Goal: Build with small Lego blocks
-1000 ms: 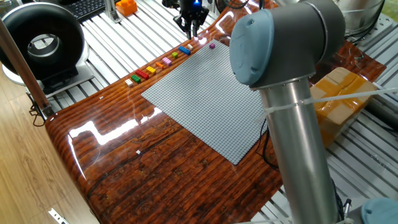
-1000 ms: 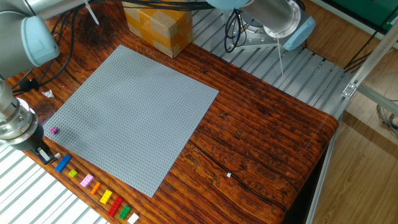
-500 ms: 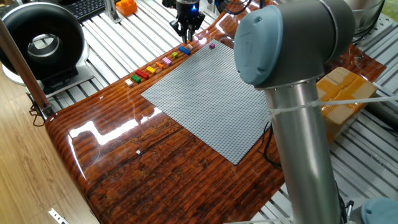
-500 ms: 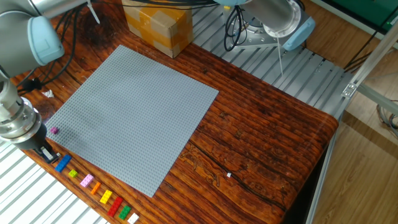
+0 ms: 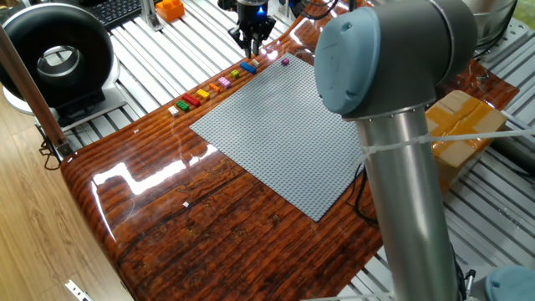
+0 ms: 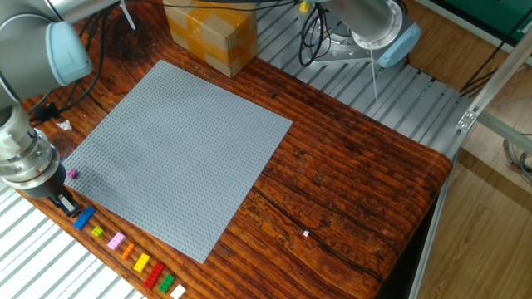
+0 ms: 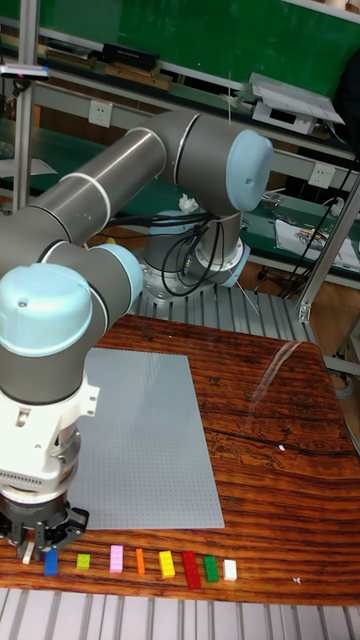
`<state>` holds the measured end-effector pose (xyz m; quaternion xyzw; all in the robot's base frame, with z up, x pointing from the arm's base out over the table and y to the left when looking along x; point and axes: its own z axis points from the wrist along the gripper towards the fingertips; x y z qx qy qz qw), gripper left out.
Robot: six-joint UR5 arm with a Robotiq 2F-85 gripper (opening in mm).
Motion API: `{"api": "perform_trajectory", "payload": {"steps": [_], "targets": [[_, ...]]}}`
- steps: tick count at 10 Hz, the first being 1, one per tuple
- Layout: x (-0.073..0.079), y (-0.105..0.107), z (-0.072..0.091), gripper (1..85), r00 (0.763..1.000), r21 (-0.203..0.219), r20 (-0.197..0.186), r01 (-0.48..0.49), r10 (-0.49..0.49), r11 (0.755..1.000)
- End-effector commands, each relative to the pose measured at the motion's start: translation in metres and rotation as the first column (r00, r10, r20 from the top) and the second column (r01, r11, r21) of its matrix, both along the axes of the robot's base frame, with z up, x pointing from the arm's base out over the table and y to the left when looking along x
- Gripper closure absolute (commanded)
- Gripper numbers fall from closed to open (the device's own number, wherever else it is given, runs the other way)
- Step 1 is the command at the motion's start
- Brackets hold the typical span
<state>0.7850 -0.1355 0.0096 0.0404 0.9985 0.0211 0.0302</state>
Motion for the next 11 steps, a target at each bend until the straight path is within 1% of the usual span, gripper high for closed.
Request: {"api": "perform_trajectory", "payload": {"steps": [1,4,6,7,8,9,11], "targets": [[0.0004,-0.0004,-0.0014,60.7,1.000,0.014,0.015,-0.007,0.007,1.000],[0.0019,-0.0004,-0.0038,61.3,1.000,0.020,0.025,-0.013,0.012,1.000],[0.0020,-0.0021,-0.0043,64.0,1.000,0.014,0.024,-0.007,0.006,1.000],[0.0013,-0.0024,-0.0046,72.0,1.000,0.014,0.021,0.007,-0.007,1.000],[0.0011,-0.0038,-0.0048,77.7,1.000,0.008,0.019,0.015,-0.015,1.000],[0.0012,-0.0038,-0.0045,78.3,1.000,0.007,0.019,0.019,-0.019,1.000],[-0.0008,-0.0027,-0.0041,84.7,0.999,-0.005,0.014,0.036,-0.036,0.999]]}}
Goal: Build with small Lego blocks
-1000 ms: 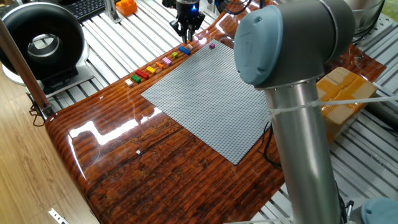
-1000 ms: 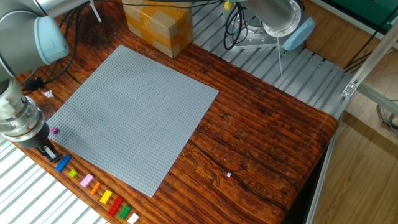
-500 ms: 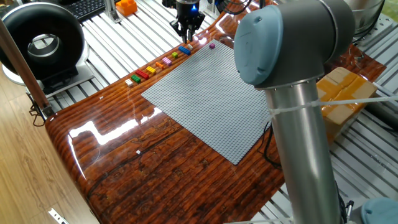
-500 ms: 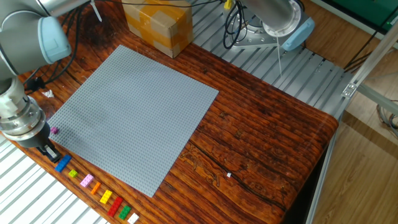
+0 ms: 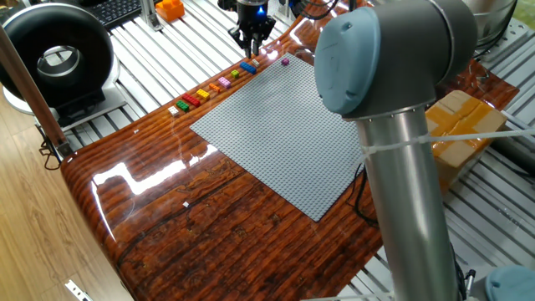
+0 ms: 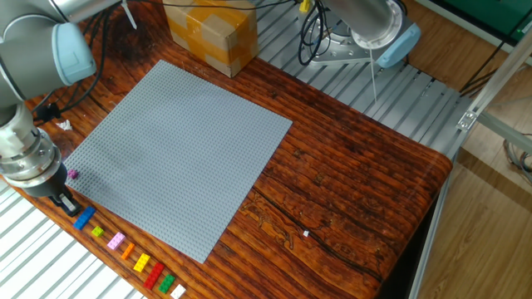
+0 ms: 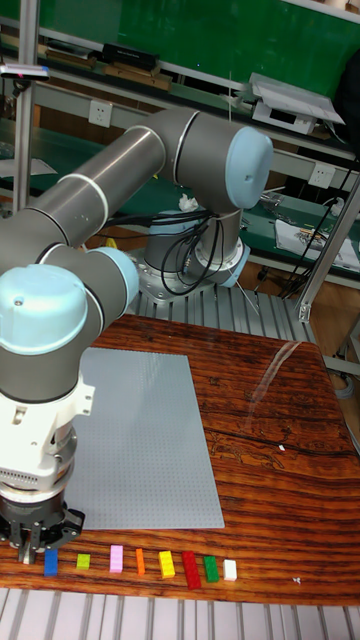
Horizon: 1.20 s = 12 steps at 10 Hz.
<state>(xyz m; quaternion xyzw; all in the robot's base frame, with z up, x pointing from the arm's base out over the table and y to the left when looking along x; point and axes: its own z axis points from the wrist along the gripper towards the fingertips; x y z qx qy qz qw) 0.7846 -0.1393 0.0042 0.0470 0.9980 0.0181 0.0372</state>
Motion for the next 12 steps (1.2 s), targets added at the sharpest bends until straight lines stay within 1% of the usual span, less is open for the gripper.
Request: {"api": "perform_trajectory", "payload": {"steps": [1,3,4,5,6,8,9,10,11,12], "targets": [[-0.001,0.001,0.002,84.7,1.000,0.001,-0.004,0.027,-0.027,1.000],[-0.005,-0.002,0.007,84.7,0.999,-0.007,-0.023,0.035,-0.036,0.999],[-0.006,-0.005,0.008,84.7,0.999,-0.005,-0.024,0.035,-0.036,0.999],[-0.010,-0.007,0.010,84.7,0.999,-0.004,-0.029,0.034,-0.034,0.999],[-0.016,-0.010,0.013,84.7,0.999,-0.012,-0.039,0.027,-0.028,1.000],[-0.027,-0.019,0.018,84.7,0.999,-0.014,-0.051,-0.014,0.014,1.000],[-0.031,-0.025,0.018,84.7,0.998,-0.010,-0.041,-0.039,0.038,0.999],[-0.027,-0.030,0.022,84.7,0.998,-0.017,-0.014,-0.062,0.062,0.998],[-0.024,-0.051,0.031,84.7,0.994,-0.088,0.001,-0.107,0.108,0.990],[-0.013,-0.047,0.040,84.7,0.992,-0.062,0.059,-0.107,0.111,0.992]]}}
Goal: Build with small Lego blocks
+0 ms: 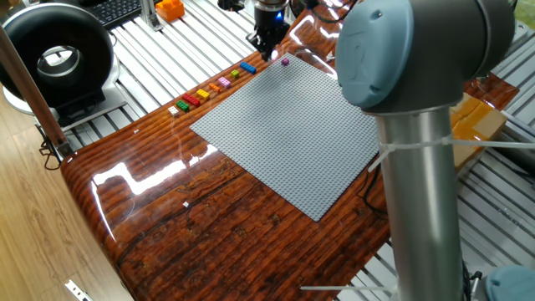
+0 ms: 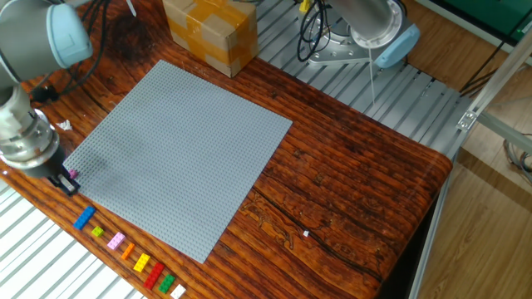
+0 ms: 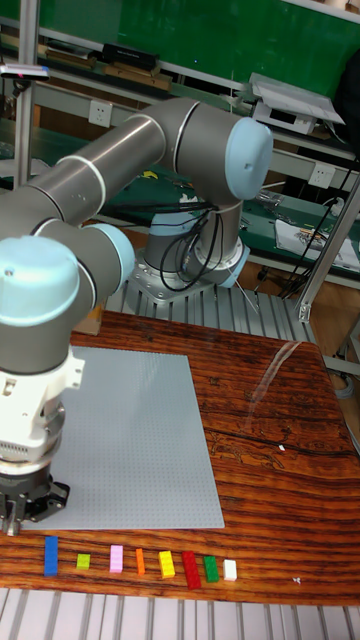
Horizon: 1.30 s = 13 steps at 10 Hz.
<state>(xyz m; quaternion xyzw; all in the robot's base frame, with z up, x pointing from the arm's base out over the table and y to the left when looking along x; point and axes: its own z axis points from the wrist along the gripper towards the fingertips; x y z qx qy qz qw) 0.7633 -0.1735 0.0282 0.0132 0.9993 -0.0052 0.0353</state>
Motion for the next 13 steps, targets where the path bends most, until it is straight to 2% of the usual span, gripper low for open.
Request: {"api": "perform_trajectory", "payload": {"steps": [1,2,3,4,5,6,7,8,11,13], "targets": [[0.007,-0.008,0.024,84.7,0.995,0.024,0.082,-0.054,0.051,0.998],[-0.003,-0.019,0.029,84.7,0.996,-0.009,0.055,-0.069,0.069,0.998],[-0.021,-0.029,0.023,84.7,0.996,-0.018,-0.002,-0.088,0.088,0.996],[-0.027,-0.027,0.011,84.7,0.995,0.000,-0.011,-0.097,0.097,0.995],[-0.028,-0.015,0.003,84.7,0.993,0.057,0.011,-0.117,0.116,0.992],[-0.030,-0.011,0.001,84.7,0.992,0.062,0.012,-0.127,0.127,0.990],[-0.031,-0.018,0.001,84.7,0.990,0.027,0.006,-0.144,0.144,0.989],[-0.033,-0.018,0.000,84.7,0.988,0.022,0.006,-0.151,0.151,0.988],[-0.038,-0.016,-0.008,84.7,0.985,0.032,0.022,-0.171,0.170,0.985],[-0.042,-0.015,-0.009,84.7,0.986,0.037,0.013,-0.168,0.168,0.985]]}}
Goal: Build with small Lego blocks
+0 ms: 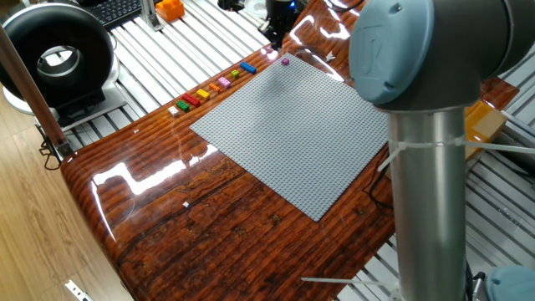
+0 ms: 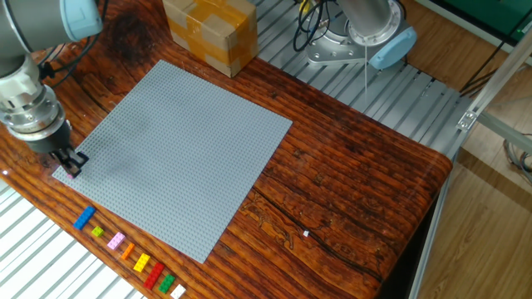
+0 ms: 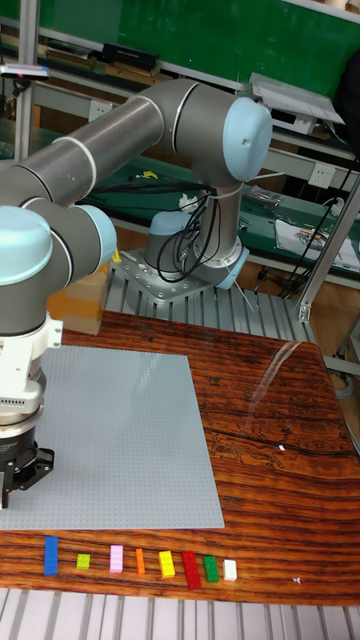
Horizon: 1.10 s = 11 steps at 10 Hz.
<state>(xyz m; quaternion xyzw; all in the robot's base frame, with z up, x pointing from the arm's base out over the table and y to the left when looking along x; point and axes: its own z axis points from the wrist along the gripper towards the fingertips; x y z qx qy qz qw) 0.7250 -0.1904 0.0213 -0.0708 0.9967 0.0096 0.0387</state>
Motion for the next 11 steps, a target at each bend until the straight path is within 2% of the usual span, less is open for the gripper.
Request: {"api": "perform_trajectory", "payload": {"steps": [1,4,6,11], "targets": [[-0.004,0.002,-0.002,84.7,1.000,0.015,0.001,0.003,-0.003,1.000],[-0.012,-0.004,-0.002,84.7,1.000,0.008,-0.024,0.017,-0.016,1.000],[-0.008,0.002,-0.004,84.7,0.999,0.023,-0.011,0.034,-0.033,0.999],[0.002,0.012,-0.011,84.7,0.998,0.016,0.014,0.061,-0.062,0.998]]}}
